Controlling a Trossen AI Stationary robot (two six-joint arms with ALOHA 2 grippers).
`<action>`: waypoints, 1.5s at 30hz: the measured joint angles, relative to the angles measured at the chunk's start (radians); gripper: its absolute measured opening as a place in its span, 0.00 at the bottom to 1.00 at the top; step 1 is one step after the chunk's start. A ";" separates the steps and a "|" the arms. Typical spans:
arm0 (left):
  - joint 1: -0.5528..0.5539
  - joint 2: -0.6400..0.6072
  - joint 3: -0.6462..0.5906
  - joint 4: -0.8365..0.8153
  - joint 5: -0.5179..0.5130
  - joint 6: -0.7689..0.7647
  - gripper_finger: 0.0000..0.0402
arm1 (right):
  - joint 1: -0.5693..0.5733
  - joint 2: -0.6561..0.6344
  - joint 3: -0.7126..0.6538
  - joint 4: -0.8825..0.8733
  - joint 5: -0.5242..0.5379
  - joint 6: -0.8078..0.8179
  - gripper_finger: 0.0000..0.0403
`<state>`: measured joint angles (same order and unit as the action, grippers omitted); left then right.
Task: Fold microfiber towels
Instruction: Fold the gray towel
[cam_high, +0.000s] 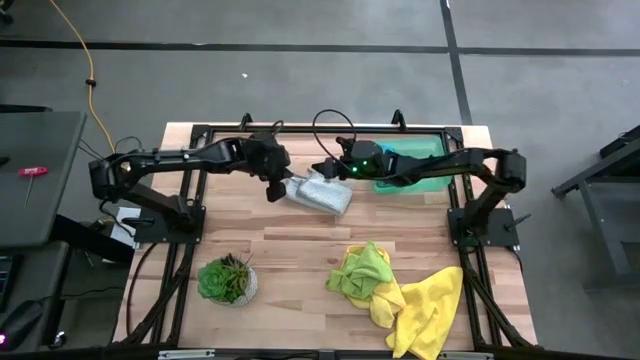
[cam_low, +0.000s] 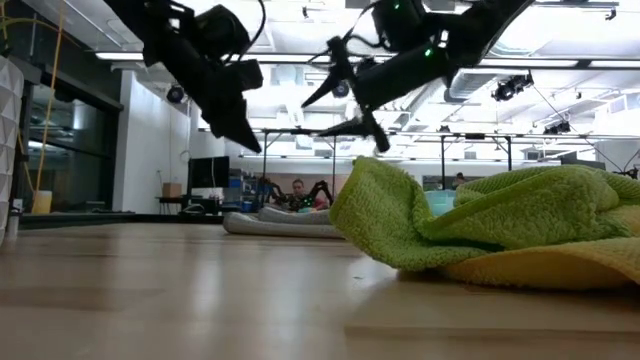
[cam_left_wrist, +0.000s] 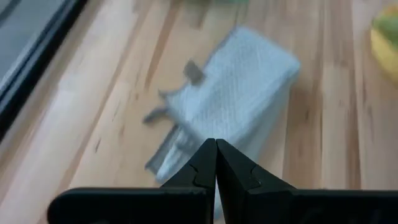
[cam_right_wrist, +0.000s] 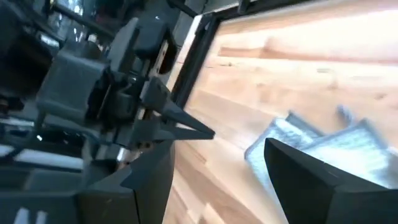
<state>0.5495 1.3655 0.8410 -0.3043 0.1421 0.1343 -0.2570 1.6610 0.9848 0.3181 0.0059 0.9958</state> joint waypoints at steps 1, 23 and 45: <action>-0.001 0.000 0.000 0.017 0.000 -0.026 0.00 | -0.002 -0.025 0.000 -0.037 0.001 -0.032 0.60; 0.012 0.283 0.000 0.151 0.098 -0.697 0.47 | -0.004 -0.325 0.000 -0.685 0.176 -0.301 0.60; -0.055 0.357 0.000 0.183 0.012 -0.874 0.46 | -0.004 -0.325 0.000 -0.680 0.187 -0.297 0.60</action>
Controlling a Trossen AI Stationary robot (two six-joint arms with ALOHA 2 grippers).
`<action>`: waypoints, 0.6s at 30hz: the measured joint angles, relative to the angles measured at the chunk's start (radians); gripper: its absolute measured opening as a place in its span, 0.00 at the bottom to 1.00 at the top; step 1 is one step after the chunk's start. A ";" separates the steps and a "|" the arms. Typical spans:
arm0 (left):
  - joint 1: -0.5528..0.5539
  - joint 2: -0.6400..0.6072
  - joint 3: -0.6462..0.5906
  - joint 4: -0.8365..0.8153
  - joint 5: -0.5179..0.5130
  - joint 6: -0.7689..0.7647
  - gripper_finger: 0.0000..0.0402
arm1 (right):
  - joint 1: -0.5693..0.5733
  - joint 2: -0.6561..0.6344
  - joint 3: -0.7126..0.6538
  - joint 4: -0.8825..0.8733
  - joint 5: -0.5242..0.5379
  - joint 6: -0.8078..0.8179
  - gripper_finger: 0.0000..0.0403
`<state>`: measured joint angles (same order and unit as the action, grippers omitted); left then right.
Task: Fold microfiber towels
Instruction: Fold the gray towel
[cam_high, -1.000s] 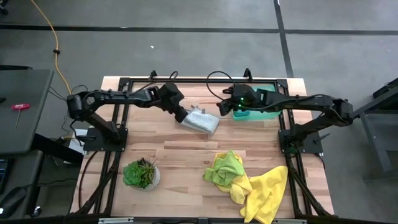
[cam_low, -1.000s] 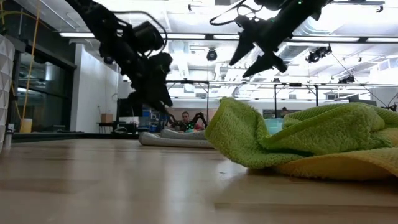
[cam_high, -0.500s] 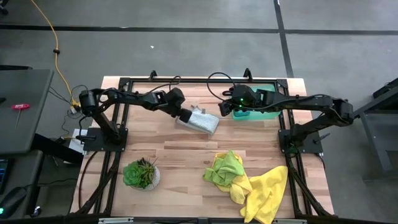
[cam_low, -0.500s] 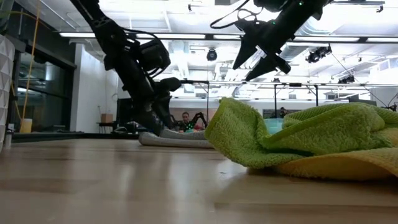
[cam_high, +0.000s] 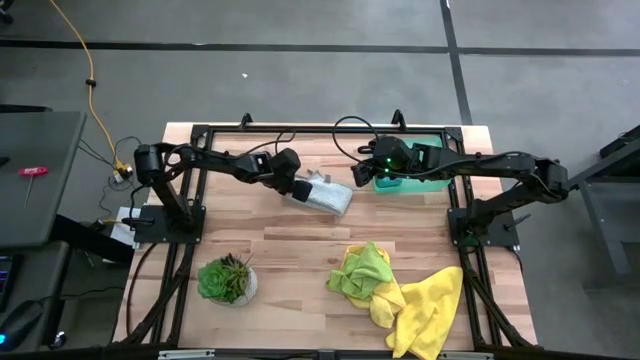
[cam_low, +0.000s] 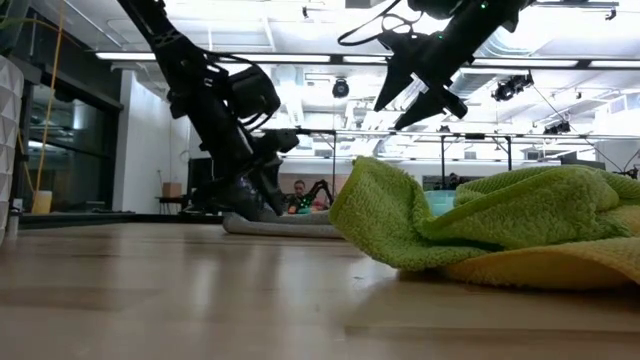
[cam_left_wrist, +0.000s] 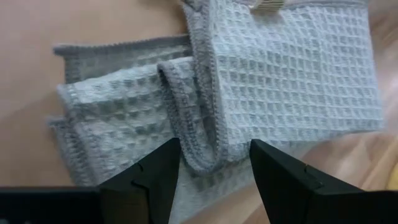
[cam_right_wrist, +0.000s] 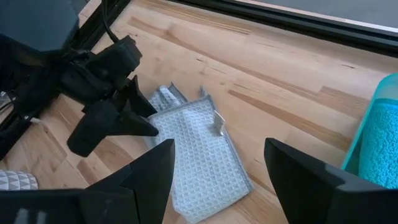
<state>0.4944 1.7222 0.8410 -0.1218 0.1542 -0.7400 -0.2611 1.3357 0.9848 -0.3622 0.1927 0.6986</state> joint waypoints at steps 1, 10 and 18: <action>0.000 0.000 0.000 0.010 0.000 -0.007 0.46 | 0.000 0.000 0.000 0.000 0.001 0.002 0.60; 0.002 -0.001 0.000 0.035 0.002 0.008 0.37 | 0.000 0.000 0.000 0.000 0.022 0.008 0.60; 0.009 -0.027 0.001 0.070 0.010 0.016 0.03 | 0.000 0.000 0.000 0.000 0.023 0.008 0.60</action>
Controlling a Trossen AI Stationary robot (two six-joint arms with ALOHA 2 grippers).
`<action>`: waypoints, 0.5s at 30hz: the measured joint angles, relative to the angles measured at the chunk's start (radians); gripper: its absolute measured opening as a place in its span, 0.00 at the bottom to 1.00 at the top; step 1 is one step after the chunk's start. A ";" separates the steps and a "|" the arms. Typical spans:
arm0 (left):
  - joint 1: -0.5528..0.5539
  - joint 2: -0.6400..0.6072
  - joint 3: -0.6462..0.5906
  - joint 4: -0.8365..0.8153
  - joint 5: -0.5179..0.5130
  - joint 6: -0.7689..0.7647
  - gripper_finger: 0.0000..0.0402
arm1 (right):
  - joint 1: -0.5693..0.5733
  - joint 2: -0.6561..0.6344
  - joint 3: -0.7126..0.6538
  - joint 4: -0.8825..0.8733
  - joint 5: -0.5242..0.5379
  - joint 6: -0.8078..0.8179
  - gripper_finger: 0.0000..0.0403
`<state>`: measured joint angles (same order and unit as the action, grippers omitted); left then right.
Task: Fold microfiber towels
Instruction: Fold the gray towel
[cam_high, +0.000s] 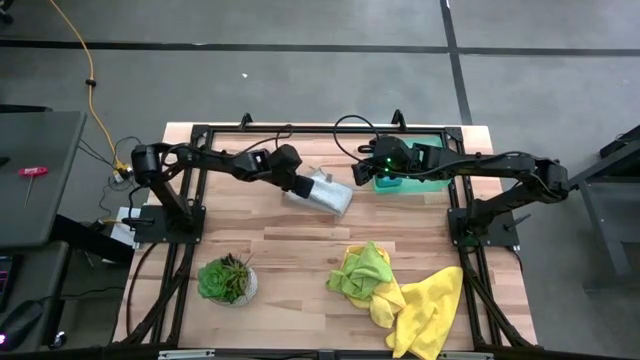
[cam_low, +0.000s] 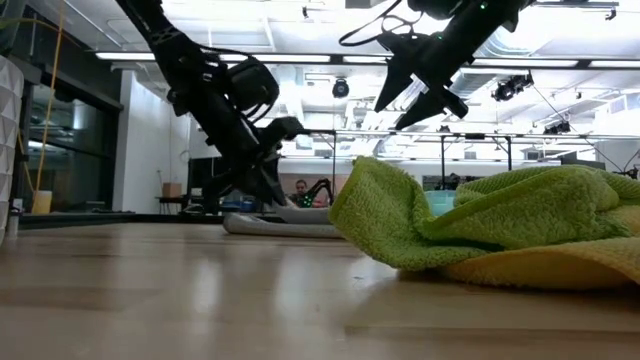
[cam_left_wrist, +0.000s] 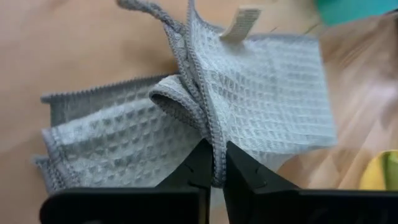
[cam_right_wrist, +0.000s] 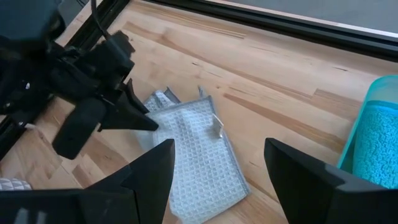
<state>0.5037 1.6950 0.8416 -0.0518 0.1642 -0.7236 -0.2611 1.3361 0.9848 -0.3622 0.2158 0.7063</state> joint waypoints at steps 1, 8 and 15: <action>0.000 -0.011 0.000 -0.003 0.000 0.001 0.03 | 0.000 0.000 0.000 0.000 0.000 0.000 0.60; -0.002 -0.132 0.000 -0.042 -0.043 0.001 0.02 | 0.000 0.000 0.000 0.000 0.034 0.000 0.60; -0.031 -0.225 0.000 -0.147 -0.150 -0.004 0.01 | 0.000 0.000 0.000 -0.009 0.035 0.000 0.60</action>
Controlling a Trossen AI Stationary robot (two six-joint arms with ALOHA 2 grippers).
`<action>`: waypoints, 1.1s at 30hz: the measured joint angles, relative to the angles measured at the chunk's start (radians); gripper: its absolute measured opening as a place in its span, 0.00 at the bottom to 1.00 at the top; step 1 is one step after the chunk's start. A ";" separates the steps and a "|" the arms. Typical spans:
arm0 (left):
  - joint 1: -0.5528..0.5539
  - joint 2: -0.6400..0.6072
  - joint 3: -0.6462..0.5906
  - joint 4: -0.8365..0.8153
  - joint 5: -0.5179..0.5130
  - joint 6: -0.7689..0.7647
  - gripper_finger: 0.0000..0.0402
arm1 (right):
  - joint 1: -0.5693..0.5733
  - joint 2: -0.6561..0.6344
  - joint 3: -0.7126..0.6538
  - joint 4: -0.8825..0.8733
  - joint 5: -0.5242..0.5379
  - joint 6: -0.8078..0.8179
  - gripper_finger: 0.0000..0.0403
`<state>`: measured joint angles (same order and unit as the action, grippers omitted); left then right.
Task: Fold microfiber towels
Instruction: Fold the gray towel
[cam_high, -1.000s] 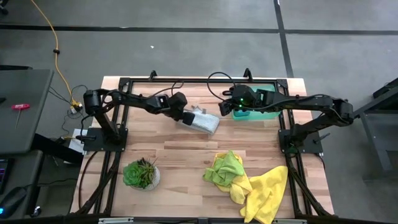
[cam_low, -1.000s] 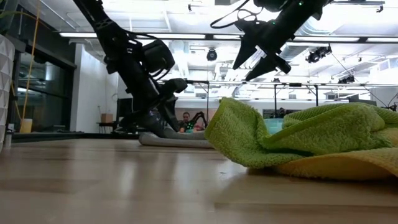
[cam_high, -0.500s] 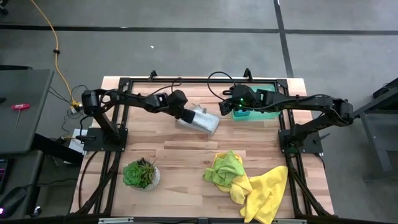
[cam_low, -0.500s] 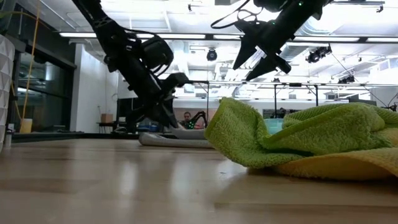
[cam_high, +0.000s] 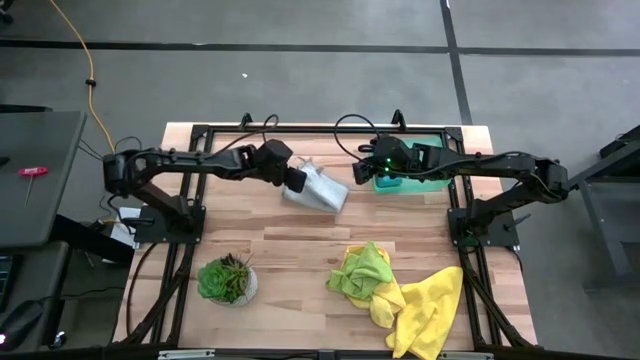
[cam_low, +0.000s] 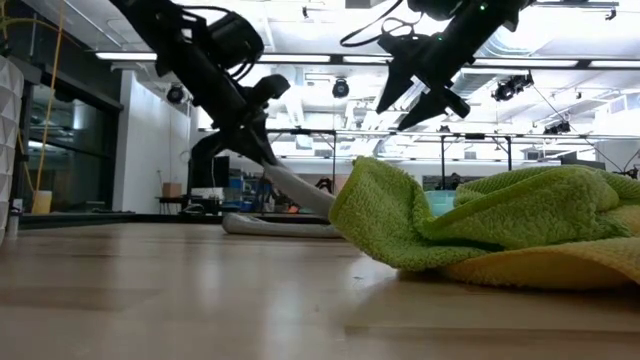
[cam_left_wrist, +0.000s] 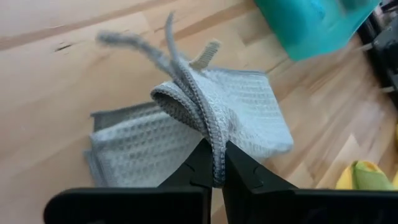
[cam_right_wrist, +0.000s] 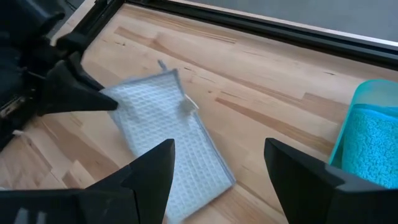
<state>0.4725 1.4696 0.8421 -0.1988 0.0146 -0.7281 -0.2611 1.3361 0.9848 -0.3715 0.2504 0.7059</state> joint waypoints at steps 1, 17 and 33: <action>-0.006 -0.005 0.000 -0.009 -0.007 -0.001 0.01 | 0.000 0.000 0.000 -0.003 0.000 0.000 0.60; -0.097 0.007 -0.001 -0.177 -0.150 -0.003 0.01 | 0.000 0.000 0.000 -0.007 -0.002 0.000 0.60; -0.059 0.085 -0.001 -0.256 -0.198 0.106 0.23 | 0.000 0.000 0.000 -0.013 0.004 0.003 0.60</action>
<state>0.4136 1.5549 0.8410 -0.4546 -0.1830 -0.6225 -0.2615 1.3365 0.9848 -0.3847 0.2543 0.7092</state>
